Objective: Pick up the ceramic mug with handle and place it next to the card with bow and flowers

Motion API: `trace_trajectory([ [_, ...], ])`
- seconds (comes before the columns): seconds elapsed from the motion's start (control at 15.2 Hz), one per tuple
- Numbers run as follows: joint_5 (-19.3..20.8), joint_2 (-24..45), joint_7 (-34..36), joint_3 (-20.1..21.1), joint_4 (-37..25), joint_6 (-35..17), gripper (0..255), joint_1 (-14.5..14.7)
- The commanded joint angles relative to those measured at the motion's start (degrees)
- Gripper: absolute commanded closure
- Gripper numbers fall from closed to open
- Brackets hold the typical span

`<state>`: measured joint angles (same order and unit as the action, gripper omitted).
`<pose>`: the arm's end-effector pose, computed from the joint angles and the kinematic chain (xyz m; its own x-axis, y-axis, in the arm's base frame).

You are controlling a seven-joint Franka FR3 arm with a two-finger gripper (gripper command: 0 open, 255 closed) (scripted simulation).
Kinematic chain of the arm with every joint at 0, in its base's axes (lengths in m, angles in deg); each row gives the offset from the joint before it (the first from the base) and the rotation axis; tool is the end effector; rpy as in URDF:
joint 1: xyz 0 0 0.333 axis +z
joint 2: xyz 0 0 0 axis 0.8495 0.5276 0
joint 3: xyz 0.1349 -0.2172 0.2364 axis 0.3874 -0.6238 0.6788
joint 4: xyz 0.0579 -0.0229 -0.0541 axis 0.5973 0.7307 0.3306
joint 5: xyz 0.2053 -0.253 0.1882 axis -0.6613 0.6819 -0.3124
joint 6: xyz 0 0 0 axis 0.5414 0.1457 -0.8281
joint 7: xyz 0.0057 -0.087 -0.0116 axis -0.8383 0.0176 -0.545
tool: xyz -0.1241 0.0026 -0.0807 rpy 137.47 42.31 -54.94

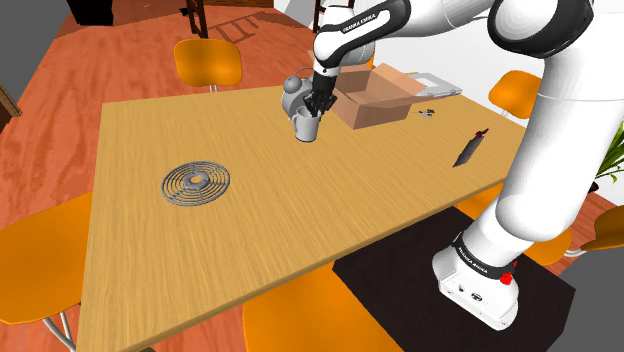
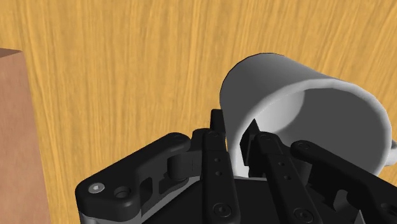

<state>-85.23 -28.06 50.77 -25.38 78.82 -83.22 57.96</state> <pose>0.6319 0.0171 0.3477 0.9908 -0.1349 0.0099 -0.1339 -0.9885 -0.0699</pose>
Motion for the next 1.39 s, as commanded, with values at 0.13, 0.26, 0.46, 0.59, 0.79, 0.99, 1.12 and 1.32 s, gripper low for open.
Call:
trace_trajectory([
  [0.13, 0.0, 0.01, 0.0, 0.01, -0.02, 0.01, 255, 0.01],
  [0.26, -0.01, 0.01, 0.0, 0.01, 0.0, -0.01, 255, 0.01],
  [0.46, 0.06, -1.04, 0.14, -0.01, -0.92, 1.96, 255, 0.0],
  [0.59, 0.1, -1.68, 0.23, -0.02, -1.61, 3.28, 255, -0.01],
  [0.79, 0.16, -2.6, 0.37, -0.04, -2.71, 5.29, 255, -0.02],
  [0.99, 0.21, -3.4, 0.5, -0.05, -3.95, 7.34, 255, -0.03],
  [1.12, 0.25, -3.86, 0.59, -0.06, -4.88, 8.73, 255, -0.03],
  [1.32, 0.3, -4.52, 0.72, -0.07, -6.31, 10.81, 255, -0.04],
])
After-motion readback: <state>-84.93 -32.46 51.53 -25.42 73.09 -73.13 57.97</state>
